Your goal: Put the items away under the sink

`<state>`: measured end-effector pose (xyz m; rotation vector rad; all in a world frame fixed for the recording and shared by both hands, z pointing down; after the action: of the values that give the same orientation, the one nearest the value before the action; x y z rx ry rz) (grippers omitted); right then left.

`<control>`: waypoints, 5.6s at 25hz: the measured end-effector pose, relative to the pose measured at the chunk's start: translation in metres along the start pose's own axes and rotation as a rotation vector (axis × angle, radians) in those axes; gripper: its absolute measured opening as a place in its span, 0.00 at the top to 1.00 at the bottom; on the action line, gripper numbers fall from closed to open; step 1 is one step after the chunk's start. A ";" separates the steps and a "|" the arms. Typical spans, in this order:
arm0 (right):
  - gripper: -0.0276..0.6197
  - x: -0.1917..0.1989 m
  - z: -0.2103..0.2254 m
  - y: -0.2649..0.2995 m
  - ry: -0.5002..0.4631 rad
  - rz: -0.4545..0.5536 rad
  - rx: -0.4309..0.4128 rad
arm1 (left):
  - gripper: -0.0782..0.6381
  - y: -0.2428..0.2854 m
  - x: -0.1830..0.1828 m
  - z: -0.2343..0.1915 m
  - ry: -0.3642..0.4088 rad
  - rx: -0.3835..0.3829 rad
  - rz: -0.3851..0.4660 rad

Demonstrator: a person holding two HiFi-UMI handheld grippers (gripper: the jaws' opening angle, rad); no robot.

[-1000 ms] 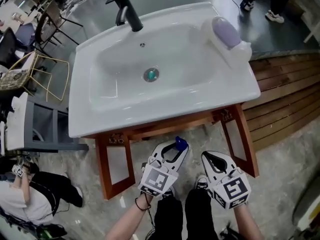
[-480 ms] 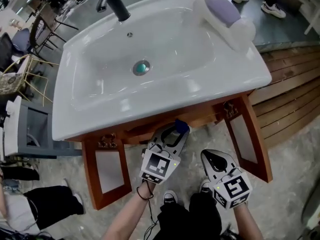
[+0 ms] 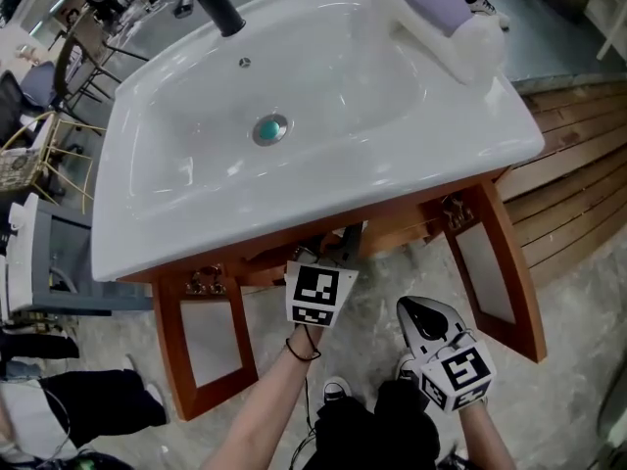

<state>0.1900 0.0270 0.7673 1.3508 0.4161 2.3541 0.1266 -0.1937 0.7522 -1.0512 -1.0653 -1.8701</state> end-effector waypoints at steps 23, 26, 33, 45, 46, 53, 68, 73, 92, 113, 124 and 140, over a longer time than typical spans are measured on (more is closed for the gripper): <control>0.93 0.013 -0.010 0.000 0.001 -0.055 0.016 | 0.54 -0.004 0.023 -0.030 -0.203 0.013 0.058; 0.93 0.012 -0.013 -0.004 0.006 -0.059 0.031 | 0.53 -0.014 0.023 -0.029 -0.224 -0.005 0.060; 0.93 0.005 -0.020 -0.015 -0.005 -0.069 0.037 | 0.53 -0.050 0.040 -0.014 -0.285 0.012 0.006; 0.93 -0.033 -0.075 -0.041 -0.082 -0.130 -0.037 | 0.63 -0.143 -0.012 0.023 -0.287 0.108 0.016; 0.93 -0.038 -0.082 -0.045 -0.096 -0.138 -0.048 | 0.64 -0.152 -0.022 0.023 -0.280 0.115 0.028; 0.93 -0.087 -0.133 -0.081 -0.147 -0.109 -0.084 | 0.70 -0.218 -0.099 0.012 -0.229 0.080 0.133; 0.93 -0.167 -0.261 -0.142 -0.294 -0.015 -0.160 | 0.74 -0.352 -0.194 -0.030 -0.301 0.007 0.143; 0.93 -0.187 -0.300 -0.164 -0.213 0.006 -0.127 | 0.76 -0.390 -0.207 -0.038 -0.297 0.005 0.133; 0.93 -0.182 -0.408 -0.208 -0.210 0.184 -0.063 | 0.79 -0.494 -0.238 -0.056 -0.232 0.105 0.211; 0.93 -0.152 -0.409 -0.296 -0.231 0.160 -0.105 | 0.82 -0.543 -0.272 0.013 -0.234 0.026 0.215; 0.93 -0.099 -0.397 -0.382 -0.248 0.146 -0.137 | 0.82 -0.597 -0.295 0.117 -0.213 -0.005 0.158; 0.93 -0.074 -0.380 -0.444 -0.269 0.195 -0.154 | 0.82 -0.619 -0.318 0.186 -0.166 -0.020 0.154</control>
<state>-0.0234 0.3593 0.3300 1.6660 0.0255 2.2535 -0.2291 0.2763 0.3385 -1.2811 -1.0291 -1.6972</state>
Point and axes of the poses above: the fingertips, and each gripper's own axes: y forward along the fingers, z to its right, x out of its underside, the point moved 10 cm from there along -y, backward along the fingers, and after that the axes turned 11 degrees about y, right-handed, at the moved point
